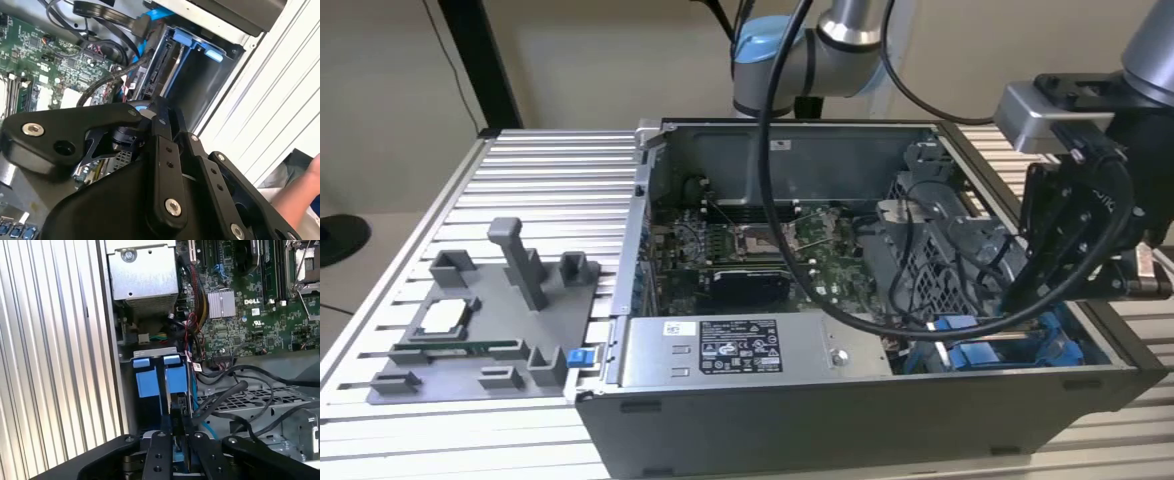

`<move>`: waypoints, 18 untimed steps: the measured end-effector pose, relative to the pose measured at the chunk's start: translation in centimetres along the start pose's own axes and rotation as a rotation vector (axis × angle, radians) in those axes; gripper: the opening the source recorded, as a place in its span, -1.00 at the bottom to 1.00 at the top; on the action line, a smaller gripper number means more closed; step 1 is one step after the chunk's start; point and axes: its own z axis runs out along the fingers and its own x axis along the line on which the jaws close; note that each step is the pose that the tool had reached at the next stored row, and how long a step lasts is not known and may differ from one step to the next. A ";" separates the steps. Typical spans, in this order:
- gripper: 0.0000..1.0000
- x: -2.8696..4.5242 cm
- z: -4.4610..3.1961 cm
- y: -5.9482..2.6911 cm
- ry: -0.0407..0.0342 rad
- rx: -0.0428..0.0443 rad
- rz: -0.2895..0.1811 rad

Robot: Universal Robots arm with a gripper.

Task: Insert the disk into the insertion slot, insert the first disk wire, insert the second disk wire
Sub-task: 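Insert the first disk wire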

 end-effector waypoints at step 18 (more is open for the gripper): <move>-1.00 0.57 0.81 -1.17 0.0088 0.0011 0.000</move>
